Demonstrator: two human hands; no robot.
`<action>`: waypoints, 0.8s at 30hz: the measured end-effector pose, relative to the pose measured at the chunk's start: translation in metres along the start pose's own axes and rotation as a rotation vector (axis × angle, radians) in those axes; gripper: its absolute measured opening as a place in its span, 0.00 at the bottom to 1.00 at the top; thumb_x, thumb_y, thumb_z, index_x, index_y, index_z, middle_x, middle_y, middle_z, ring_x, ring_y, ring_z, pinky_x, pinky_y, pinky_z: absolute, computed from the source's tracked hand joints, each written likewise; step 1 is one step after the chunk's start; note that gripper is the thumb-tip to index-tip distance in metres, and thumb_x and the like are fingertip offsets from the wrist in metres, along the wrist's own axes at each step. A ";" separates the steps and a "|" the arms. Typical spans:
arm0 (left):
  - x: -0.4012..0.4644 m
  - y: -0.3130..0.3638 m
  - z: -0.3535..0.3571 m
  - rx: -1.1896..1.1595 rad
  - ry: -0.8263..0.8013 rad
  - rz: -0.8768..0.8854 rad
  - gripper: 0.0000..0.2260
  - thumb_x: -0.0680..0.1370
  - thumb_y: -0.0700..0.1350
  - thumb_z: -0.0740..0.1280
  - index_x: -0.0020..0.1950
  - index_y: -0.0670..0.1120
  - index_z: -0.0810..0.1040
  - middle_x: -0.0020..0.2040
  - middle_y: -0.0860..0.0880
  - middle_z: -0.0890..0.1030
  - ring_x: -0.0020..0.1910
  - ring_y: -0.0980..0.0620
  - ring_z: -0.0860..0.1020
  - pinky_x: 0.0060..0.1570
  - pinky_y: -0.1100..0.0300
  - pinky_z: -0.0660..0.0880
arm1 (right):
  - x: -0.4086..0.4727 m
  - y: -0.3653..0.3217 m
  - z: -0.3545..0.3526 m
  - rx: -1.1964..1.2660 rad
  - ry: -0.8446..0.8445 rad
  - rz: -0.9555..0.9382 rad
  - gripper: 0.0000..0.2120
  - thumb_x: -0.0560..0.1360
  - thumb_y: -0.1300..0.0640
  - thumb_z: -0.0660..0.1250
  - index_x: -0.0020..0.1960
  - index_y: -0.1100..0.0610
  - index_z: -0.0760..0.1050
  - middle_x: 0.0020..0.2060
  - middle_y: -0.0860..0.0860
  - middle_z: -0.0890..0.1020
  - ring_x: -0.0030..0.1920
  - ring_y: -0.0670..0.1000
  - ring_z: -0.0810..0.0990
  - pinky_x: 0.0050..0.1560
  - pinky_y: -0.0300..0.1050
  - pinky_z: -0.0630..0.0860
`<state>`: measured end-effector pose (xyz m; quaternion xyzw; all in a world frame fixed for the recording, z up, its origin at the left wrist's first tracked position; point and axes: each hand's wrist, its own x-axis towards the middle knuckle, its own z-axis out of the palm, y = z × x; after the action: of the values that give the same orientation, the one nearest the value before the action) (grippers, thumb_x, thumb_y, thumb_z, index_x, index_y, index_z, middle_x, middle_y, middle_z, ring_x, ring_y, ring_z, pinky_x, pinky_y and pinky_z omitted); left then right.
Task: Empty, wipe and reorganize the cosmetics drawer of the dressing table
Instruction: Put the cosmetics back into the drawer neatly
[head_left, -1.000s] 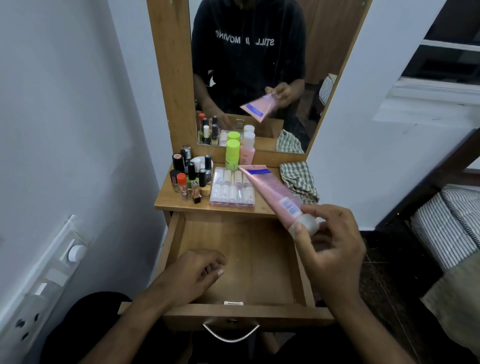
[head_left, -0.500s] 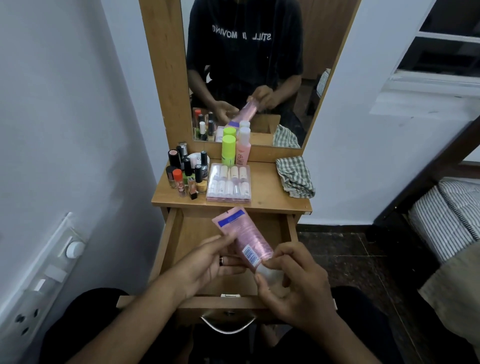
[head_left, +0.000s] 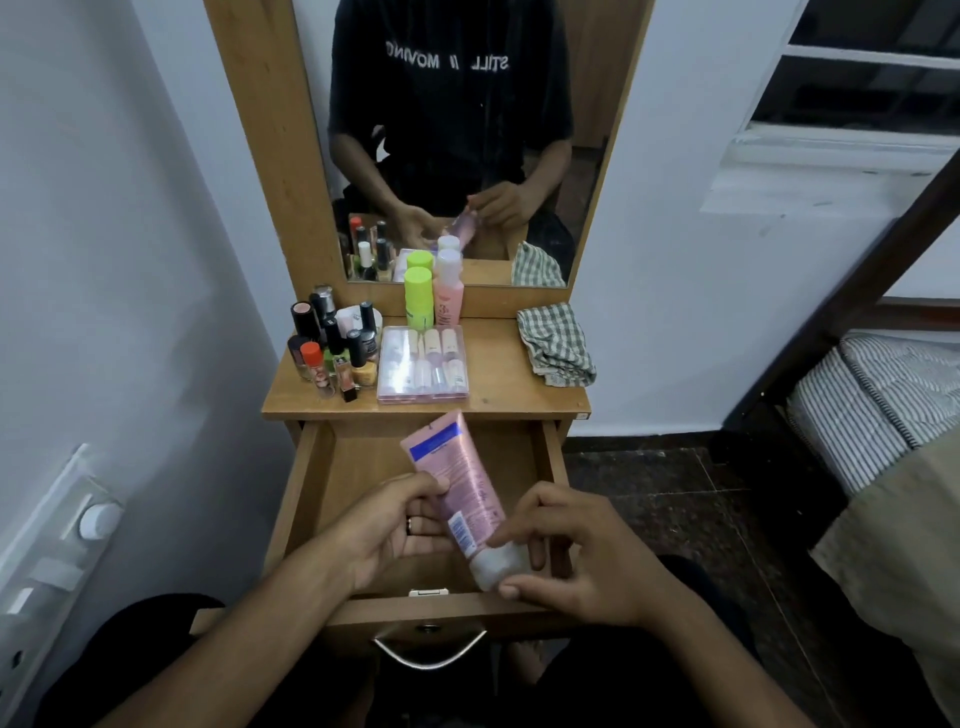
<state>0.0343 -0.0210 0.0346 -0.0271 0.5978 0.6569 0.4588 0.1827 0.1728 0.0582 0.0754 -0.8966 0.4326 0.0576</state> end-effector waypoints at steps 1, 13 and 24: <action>0.000 -0.002 -0.003 -0.006 0.008 0.007 0.11 0.79 0.42 0.67 0.59 0.39 0.79 0.46 0.39 0.85 0.42 0.46 0.85 0.45 0.52 0.83 | 0.001 0.000 0.000 0.014 -0.007 0.006 0.19 0.70 0.46 0.80 0.59 0.47 0.83 0.52 0.41 0.79 0.43 0.50 0.81 0.40 0.41 0.80; 0.010 -0.008 -0.004 -0.042 0.057 -0.064 0.09 0.79 0.43 0.66 0.53 0.38 0.79 0.37 0.41 0.83 0.28 0.52 0.80 0.26 0.63 0.78 | 0.009 0.001 0.011 -0.032 0.040 0.006 0.24 0.71 0.43 0.79 0.65 0.42 0.79 0.56 0.42 0.75 0.55 0.46 0.78 0.48 0.41 0.81; 0.075 -0.001 0.031 0.149 0.094 -0.023 0.06 0.78 0.45 0.69 0.48 0.42 0.80 0.38 0.43 0.82 0.35 0.49 0.80 0.33 0.59 0.80 | 0.008 0.033 0.014 -0.229 0.121 0.254 0.24 0.72 0.46 0.75 0.67 0.43 0.77 0.55 0.40 0.71 0.50 0.41 0.77 0.53 0.40 0.79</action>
<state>0.0078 0.0471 -0.0016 -0.0306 0.6655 0.6033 0.4384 0.1687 0.1815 0.0255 -0.0717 -0.9372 0.3350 0.0648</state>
